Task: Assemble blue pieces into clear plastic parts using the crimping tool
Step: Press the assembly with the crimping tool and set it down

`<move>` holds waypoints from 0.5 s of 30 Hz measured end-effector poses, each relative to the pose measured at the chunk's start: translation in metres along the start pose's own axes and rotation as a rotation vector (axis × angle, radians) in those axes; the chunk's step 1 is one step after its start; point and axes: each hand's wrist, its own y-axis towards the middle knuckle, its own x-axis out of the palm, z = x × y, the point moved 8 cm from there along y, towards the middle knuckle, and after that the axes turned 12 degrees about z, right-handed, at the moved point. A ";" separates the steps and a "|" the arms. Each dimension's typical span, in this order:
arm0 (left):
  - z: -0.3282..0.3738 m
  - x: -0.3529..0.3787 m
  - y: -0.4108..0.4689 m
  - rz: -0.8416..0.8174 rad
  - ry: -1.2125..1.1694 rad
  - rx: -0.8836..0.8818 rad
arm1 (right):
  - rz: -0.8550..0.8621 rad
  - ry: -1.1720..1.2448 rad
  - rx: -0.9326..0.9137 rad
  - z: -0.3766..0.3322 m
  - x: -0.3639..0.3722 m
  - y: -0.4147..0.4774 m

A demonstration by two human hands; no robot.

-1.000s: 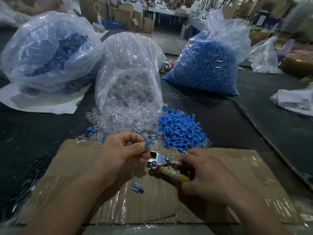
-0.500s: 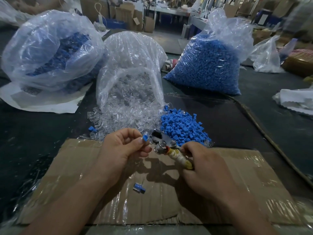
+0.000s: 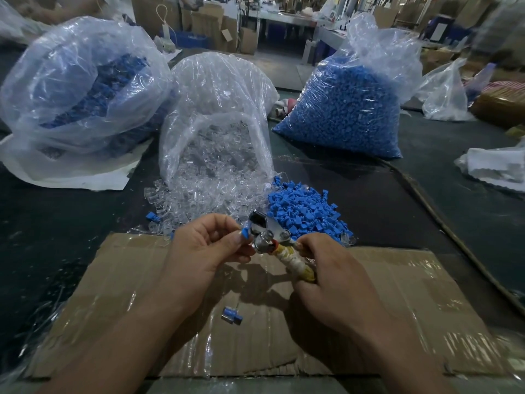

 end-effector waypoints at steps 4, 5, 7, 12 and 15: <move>0.001 0.000 0.000 0.006 0.013 0.017 | -0.029 -0.006 -0.010 -0.001 0.003 -0.001; 0.001 0.000 0.000 0.007 0.016 0.023 | -0.035 -0.008 -0.014 -0.001 0.004 -0.001; 0.002 0.000 -0.001 0.012 0.021 0.031 | -0.046 -0.018 -0.021 -0.001 0.006 -0.001; 0.007 0.000 -0.004 0.038 0.082 0.070 | -0.017 -0.020 -0.020 0.001 0.008 0.002; 0.008 0.000 -0.005 0.057 0.128 0.097 | -0.011 -0.010 -0.026 0.001 0.008 0.003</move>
